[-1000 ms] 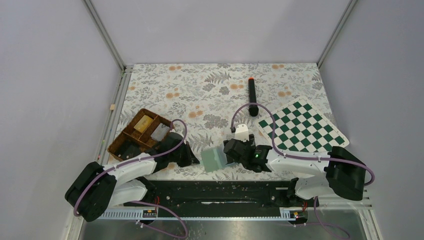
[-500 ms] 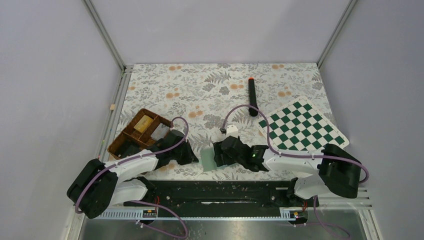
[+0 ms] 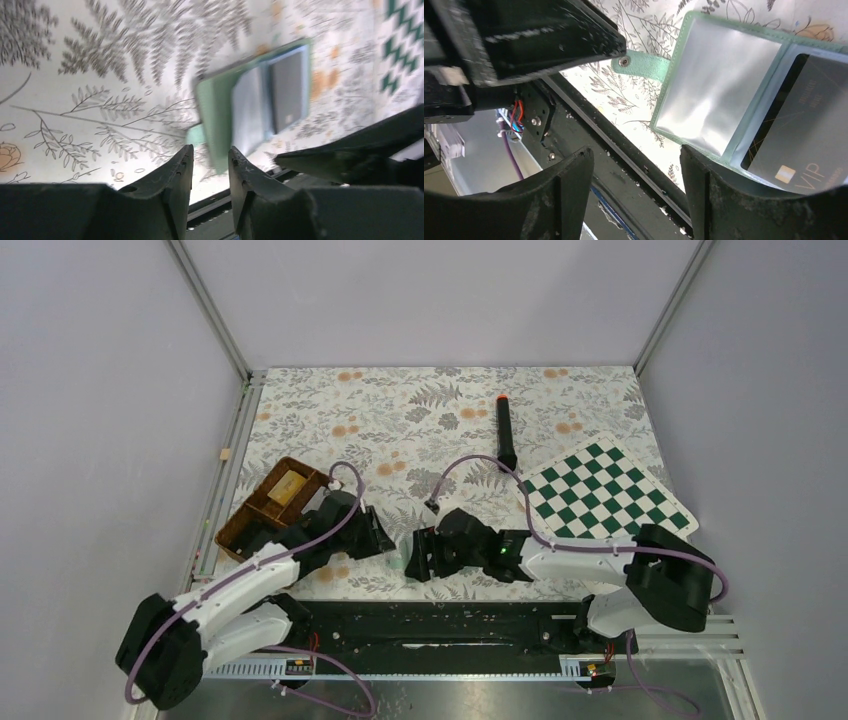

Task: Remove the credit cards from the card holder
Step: Remove the credit card from the card holder.

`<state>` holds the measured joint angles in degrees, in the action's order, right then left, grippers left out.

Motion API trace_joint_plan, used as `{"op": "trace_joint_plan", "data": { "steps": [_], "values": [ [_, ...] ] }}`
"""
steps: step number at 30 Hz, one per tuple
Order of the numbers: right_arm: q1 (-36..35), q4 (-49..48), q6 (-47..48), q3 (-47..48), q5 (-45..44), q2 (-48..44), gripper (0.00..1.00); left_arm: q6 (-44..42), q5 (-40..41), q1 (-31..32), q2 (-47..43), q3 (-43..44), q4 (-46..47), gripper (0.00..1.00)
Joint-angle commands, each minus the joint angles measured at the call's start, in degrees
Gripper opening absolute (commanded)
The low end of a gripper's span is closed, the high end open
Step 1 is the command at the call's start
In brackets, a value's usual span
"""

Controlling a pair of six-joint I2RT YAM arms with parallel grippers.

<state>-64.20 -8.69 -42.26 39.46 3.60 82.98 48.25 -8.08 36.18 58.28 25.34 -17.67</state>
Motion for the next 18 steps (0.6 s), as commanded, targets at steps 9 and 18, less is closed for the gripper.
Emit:
{"op": "trace_joint_plan", "data": {
  "steps": [9,18],
  "values": [
    [10.05,5.41,6.29,-4.89,-0.67,-14.27,0.69,2.33,-6.12,0.66,-3.48,5.23,6.34,0.31],
    [19.81,5.63,8.97,-7.43,4.3,-11.75,0.65,7.64,-0.51,9.9,10.12,5.6,20.71,0.33]
  ]
}}
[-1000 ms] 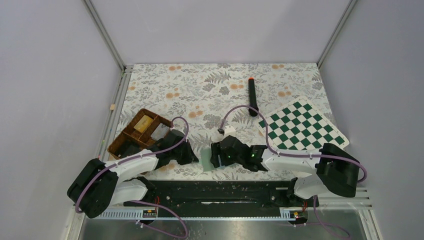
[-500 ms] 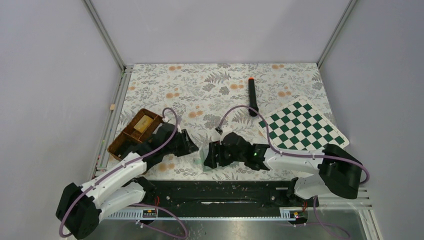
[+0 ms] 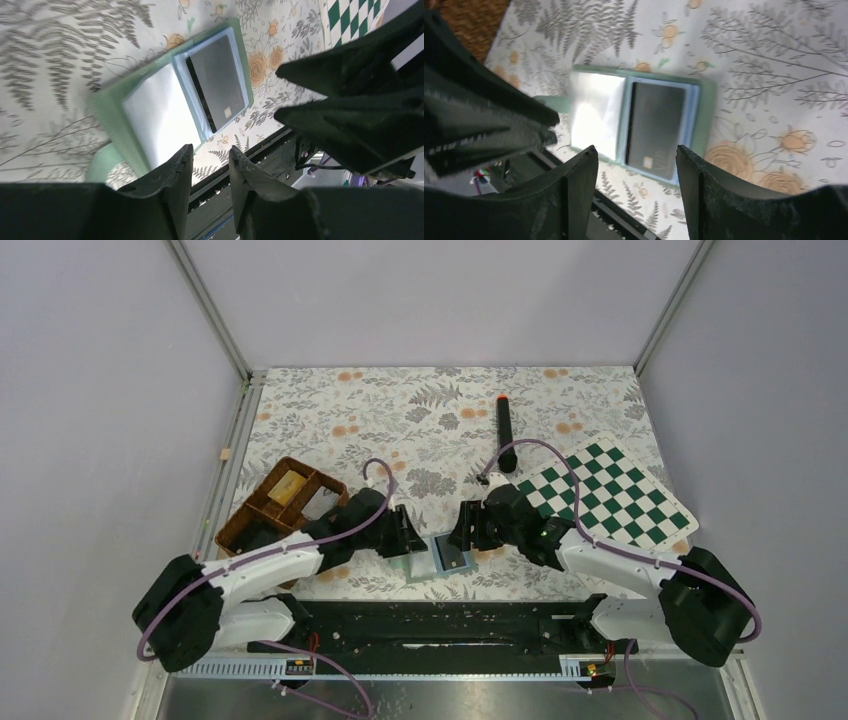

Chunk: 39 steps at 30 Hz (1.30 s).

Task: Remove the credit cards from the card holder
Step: Remove the credit card from the card holder.

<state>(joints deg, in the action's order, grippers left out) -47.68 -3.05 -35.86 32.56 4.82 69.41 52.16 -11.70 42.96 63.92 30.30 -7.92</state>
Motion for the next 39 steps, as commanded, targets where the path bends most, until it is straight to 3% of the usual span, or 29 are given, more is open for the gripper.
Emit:
{"op": "trace_joint_plan", "data": {
  "steps": [1,4,9,12,20,39],
  "values": [
    [4.28,-0.01,3.01,-0.25,3.95,2.77,0.64,5.14,2.78,3.61,6.13,-0.34,14.8,0.33],
    [6.85,0.07,4.46,0.41,5.62,4.65,0.61,7.49,4.45,5.41,9.86,-1.72,20.64,0.33],
    [8.17,0.15,5.6,2.02,10.73,7.33,0.47,6.98,10.68,6.93,11.16,-1.25,17.05,0.34],
    [8.3,-0.13,5.38,2.15,10.94,8.61,0.45,7.6,13.25,7.29,11.34,-3.01,19.17,0.34],
    [8.25,-0.78,5.19,2.52,10.28,12.9,0.38,8.08,13.42,8.13,15.29,-3.88,22.72,0.33],
    [8.13,-6.32,-0.8,-6.7,8.9,13.49,0.19,8.34,12.28,10.13,18.99,-5.57,30.56,0.27]
  ]
}}
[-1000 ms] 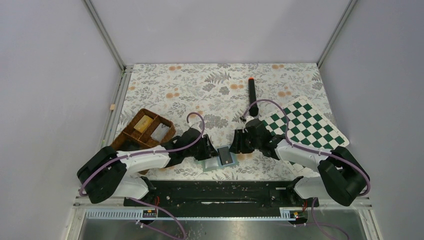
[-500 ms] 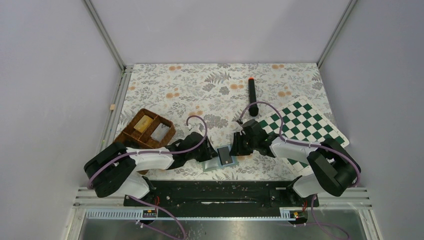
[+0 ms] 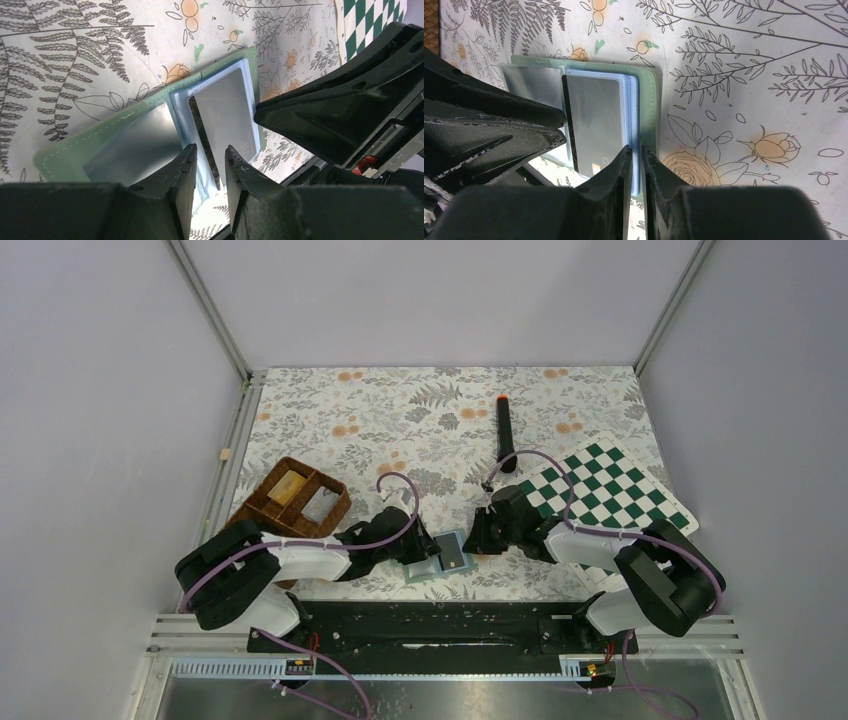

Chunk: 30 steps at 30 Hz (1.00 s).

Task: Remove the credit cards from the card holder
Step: Remove the credit card from the card holder.

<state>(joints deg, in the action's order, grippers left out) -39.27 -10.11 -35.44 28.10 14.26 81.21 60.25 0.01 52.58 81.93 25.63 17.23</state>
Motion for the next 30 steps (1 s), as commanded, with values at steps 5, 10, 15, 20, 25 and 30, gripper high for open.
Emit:
{"op": "trace_joint_plan", "data": {
  "steps": [5,10,15,20,25,30],
  "values": [
    [-0.28,0.02,-1.69,-3.03,-0.42,2.02,0.17,1.73,0.47,1.1,2.94,-2.01,9.94,0.25],
    [-0.26,-0.17,-2.15,-3.65,-0.46,1.71,0.16,2.57,0.58,1.5,4.52,-1.55,9.54,0.24],
    [-0.24,0.1,-2.06,-3.64,-0.47,1.52,0.16,3.92,3.13,1.86,4.08,-0.71,4.4,0.23],
    [-0.27,-0.69,-2.28,-3.64,0.47,2.36,0.12,5.71,6.68,2.44,3.51,-0.88,-0.58,0.26],
    [-0.25,-2.62,-3.12,-4.48,1.7,2.67,0.1,5.89,6.24,3.26,4.48,-0.38,0.83,0.28],
    [-0.26,-2.64,-3.34,-4.62,1.93,3.11,0.08,6.65,8.83,4.64,3.87,3.15,-9.5,0.3]
  ]
}}
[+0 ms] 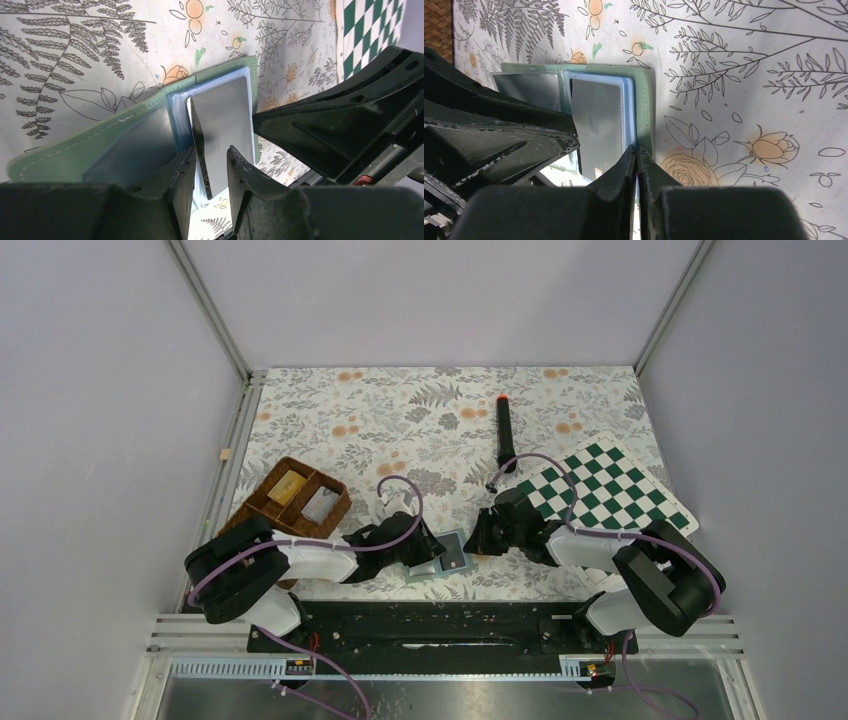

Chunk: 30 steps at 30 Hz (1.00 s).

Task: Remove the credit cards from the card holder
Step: Remove the credit card from the card holder.

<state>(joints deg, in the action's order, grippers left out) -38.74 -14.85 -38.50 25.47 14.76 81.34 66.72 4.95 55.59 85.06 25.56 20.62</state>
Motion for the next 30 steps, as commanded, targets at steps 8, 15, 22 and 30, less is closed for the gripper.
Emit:
{"op": "trace_joint_plan", "data": {
  "steps": [8,15,22,30],
  "values": [
    [-0.79,1.32,-1.1,-2.99,1.63,1.69,0.05,1.07,8.66,3.6,-0.37,5.37,-20.13,0.32],
    [-0.75,0.83,-1.41,-3.66,1.67,1.46,0.04,0.76,12.77,5.63,-1.13,7.63,-25.24,0.33],
    [-0.79,0.35,-1.75,-3.87,1.93,0.9,0.03,1.34,13.02,6.02,-0.08,8.27,-25.93,0.34],
    [-0.79,-1.82,-2.96,-4.77,3.59,0.84,0.03,4.21,8.26,6.11,-3.04,0.87,-9.09,0.33]
  ]
}}
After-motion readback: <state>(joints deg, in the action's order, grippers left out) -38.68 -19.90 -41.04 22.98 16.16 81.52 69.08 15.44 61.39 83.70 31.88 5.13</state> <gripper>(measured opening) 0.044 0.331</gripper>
